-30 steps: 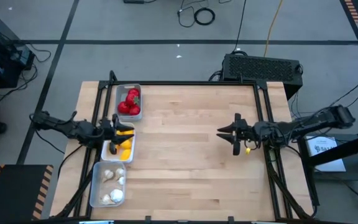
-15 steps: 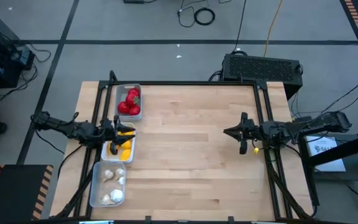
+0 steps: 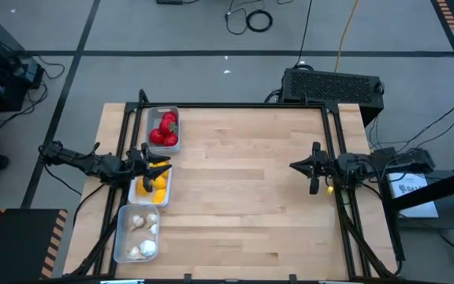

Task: Sort produce into baskets
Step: Return to Home Position

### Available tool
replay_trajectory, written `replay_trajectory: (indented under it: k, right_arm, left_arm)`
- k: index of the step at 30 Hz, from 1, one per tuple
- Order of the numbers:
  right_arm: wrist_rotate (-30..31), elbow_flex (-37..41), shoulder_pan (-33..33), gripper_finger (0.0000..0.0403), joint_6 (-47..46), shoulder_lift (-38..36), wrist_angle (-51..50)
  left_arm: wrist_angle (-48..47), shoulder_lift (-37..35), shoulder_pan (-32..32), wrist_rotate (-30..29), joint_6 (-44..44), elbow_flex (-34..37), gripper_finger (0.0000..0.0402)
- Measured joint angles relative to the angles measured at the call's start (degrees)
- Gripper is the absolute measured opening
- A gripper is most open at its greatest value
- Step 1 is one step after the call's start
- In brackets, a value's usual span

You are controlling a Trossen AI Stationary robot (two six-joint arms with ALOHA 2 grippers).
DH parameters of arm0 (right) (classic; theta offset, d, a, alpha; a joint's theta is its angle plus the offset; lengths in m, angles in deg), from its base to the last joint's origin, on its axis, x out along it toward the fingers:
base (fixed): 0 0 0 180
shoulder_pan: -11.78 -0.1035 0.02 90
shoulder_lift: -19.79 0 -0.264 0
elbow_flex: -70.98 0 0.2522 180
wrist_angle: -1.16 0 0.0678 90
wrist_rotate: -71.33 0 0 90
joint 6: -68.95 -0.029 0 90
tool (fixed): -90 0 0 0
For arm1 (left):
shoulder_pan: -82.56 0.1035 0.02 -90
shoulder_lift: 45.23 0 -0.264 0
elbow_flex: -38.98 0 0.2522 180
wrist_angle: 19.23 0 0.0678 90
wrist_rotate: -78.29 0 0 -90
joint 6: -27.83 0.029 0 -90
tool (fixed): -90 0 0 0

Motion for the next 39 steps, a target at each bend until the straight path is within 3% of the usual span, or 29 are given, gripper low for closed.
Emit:
replay_trajectory:
  k: [9,18,39]
  right_arm:
    - [-2.65,3.89,-0.15,0.0004,8.86,-1.05,9.85]
    - [-16.40,4.98,-0.17,0.0004,12.04,1.10,10.77]
    - [-16.71,4.97,-0.17,0.0004,14.06,2.22,10.69]
  left_arm:
    - [-0.02,-0.01,0.00,0.02,0.15,0.00,0.0160]
    - [-0.07,0.00,0.00,0.02,0.14,0.00,0.0160]
    - [-0.11,0.00,0.00,0.01,-0.02,0.02,0.0160]
